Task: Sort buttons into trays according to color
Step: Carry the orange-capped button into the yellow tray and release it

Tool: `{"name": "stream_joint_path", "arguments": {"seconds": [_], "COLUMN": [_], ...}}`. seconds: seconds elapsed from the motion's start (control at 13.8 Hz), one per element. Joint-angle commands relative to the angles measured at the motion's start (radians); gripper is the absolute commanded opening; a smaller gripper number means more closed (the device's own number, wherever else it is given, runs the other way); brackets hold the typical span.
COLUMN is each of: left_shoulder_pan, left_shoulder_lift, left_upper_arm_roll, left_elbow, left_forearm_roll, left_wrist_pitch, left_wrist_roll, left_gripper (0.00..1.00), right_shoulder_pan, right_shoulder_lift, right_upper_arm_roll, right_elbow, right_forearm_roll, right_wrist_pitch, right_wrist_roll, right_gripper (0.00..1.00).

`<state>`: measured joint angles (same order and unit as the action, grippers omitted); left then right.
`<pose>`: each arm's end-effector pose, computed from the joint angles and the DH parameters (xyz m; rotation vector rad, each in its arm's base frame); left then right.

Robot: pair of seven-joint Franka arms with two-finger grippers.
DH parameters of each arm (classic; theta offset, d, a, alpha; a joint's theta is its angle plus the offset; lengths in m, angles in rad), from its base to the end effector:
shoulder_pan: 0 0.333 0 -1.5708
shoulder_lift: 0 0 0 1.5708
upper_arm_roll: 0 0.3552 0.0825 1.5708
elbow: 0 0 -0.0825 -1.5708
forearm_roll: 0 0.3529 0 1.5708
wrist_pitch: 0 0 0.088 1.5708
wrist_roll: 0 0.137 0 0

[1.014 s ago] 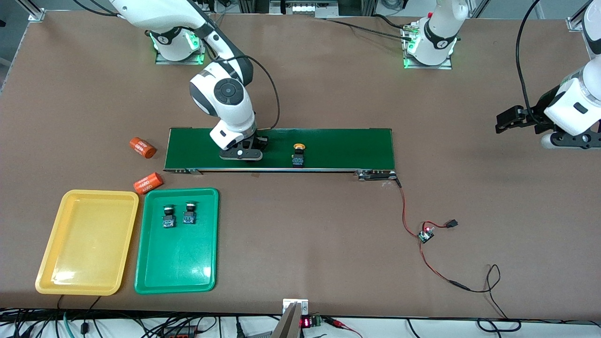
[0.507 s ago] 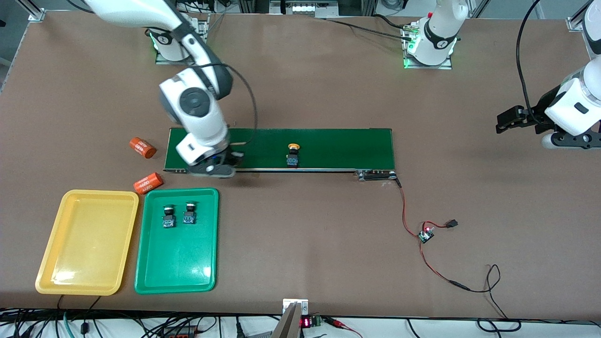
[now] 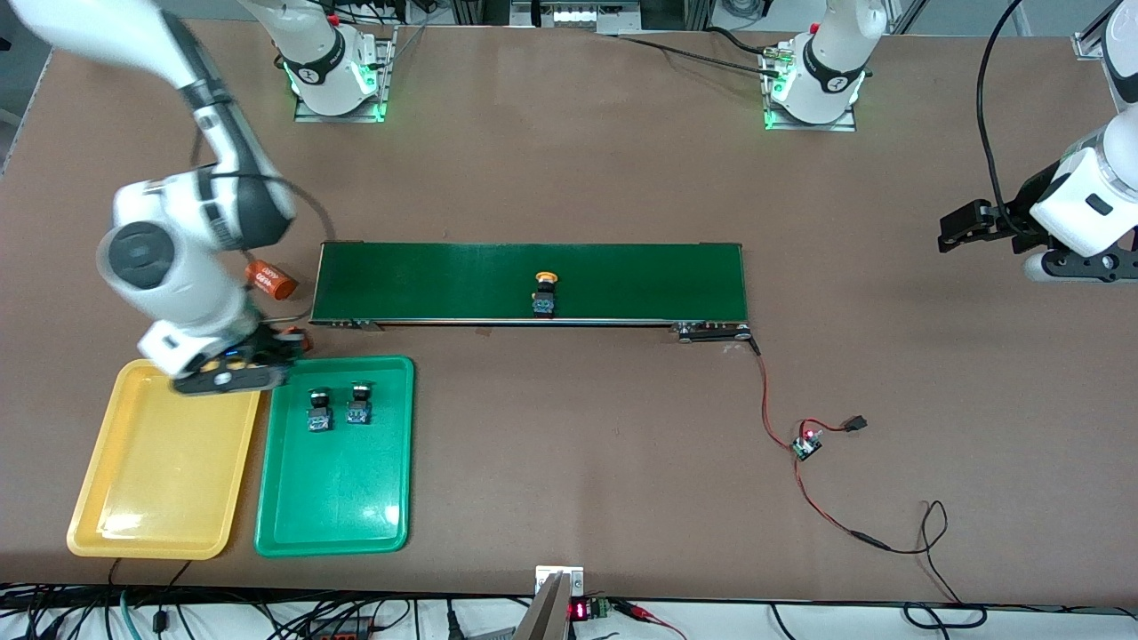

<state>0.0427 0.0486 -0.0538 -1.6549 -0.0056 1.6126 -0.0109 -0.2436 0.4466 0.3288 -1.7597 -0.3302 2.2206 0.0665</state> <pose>0.5355 -0.0060 0.5745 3.1312 0.0004 -0.1424 0.6524 0.0148 0.3524 3.0046 0.2718 0.0846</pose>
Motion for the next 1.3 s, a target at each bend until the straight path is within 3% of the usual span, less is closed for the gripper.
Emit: {"name": "stream_joint_path", "arguments": {"seconds": [0.0,0.14,0.43,0.72,0.8,0.87,0.94,1.09,1.23], "left_shoulder_pan": [0.002,0.002,0.003,0.005,0.005,0.002,0.005,0.006,0.009], "left_shoulder_lift": [0.011,0.011,0.011,0.019,0.019,0.019,0.019,0.019,0.019], "left_upper_arm_roll": [-0.001,-0.001,0.000,0.000,-0.001,0.000,0.000,0.002,0.005], "left_elbow": [0.027,0.027,0.027,0.027,0.027,0.027,0.027,0.027,0.029], "left_forearm_roll": [-0.013,-0.013,-0.014,-0.014,-0.013,-0.014,-0.013,-0.013,-0.013], "left_wrist_pitch": [-0.031,-0.031,-0.031,-0.031,-0.030,-0.030,-0.031,-0.031,-0.028], "left_wrist_roll": [0.022,0.023,0.025,0.029,0.029,0.028,0.029,0.028,0.028], "left_gripper": [1.00,1.00,1.00,1.00,1.00,1.00,1.00,1.00,1.00], "right_shoulder_pan": [-0.036,-0.058,-0.092,-0.105,-0.105,-0.105,-0.105,-0.109,-0.111], "right_shoulder_lift": [0.121,0.188,0.286,0.325,0.331,0.333,0.331,0.328,0.322], "right_upper_arm_roll": [-0.068,-0.105,-0.157,-0.169,-0.172,-0.172,-0.172,-0.172,-0.172], "right_elbow": [0.123,0.181,0.195,0.204,0.204,0.203,0.203,0.200,0.195], "right_forearm_roll": [-0.001,-0.001,-0.004,-0.004,-0.004,-0.004,-0.001,0.002,0.003], "right_wrist_pitch": [-0.001,0.058,0.278,0.313,0.330,0.336,0.336,0.338,0.338], "right_wrist_roll": [-0.216,-0.305,-0.438,-0.438,-0.436,-0.436,-0.432,-0.430,-0.429], "right_gripper": [0.01,0.01,0.01,0.08,0.29,0.42,0.79,1.00,1.00]}}
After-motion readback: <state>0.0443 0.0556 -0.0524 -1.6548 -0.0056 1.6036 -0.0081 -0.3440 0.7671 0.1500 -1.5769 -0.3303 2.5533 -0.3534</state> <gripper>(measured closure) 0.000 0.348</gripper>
